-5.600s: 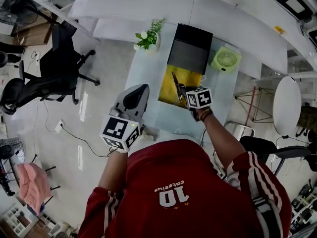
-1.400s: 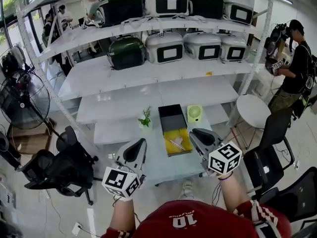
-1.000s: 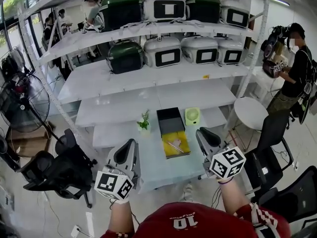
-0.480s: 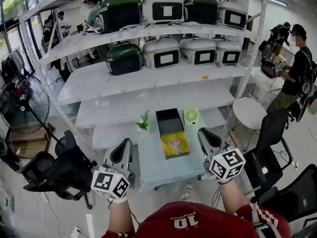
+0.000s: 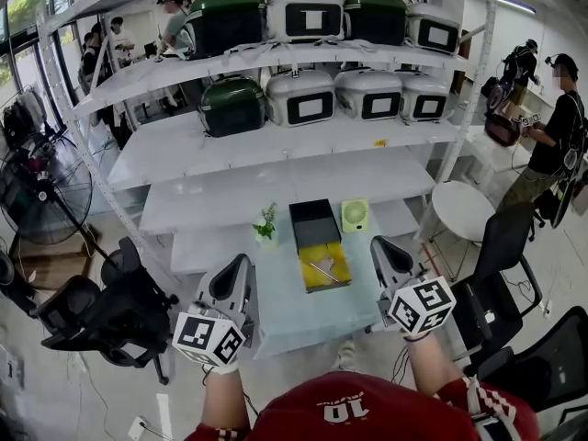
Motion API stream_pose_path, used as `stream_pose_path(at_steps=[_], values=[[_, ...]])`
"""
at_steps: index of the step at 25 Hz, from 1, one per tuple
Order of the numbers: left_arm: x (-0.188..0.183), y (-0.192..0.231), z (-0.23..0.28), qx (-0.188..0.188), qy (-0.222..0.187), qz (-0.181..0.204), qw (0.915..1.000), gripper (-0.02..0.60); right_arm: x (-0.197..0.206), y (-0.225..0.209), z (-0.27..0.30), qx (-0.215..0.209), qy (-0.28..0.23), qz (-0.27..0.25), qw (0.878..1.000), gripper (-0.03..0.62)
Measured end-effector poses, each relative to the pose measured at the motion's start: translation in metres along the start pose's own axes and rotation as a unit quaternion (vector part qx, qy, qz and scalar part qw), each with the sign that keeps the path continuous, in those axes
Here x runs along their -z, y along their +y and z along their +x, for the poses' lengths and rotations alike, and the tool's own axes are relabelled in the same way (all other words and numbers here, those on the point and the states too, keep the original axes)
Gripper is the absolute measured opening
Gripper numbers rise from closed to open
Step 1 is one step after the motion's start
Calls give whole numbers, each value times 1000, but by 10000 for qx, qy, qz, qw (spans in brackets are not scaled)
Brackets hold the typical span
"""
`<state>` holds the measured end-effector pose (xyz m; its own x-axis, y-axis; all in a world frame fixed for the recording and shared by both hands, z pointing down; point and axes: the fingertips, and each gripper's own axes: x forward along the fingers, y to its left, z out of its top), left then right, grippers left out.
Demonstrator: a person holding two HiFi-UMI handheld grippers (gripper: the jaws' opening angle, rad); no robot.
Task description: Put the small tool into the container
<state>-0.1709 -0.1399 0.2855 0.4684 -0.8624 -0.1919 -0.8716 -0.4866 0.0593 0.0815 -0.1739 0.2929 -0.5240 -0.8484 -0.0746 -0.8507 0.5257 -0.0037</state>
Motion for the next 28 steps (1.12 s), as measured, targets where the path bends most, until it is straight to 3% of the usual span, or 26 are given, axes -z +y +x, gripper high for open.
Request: stream_pose_path(at_steps=[28], values=[[1, -8, -11, -10, -11, 4, 10000, 0, -10, 16, -8, -245, -160, 93, 9995, 3]])
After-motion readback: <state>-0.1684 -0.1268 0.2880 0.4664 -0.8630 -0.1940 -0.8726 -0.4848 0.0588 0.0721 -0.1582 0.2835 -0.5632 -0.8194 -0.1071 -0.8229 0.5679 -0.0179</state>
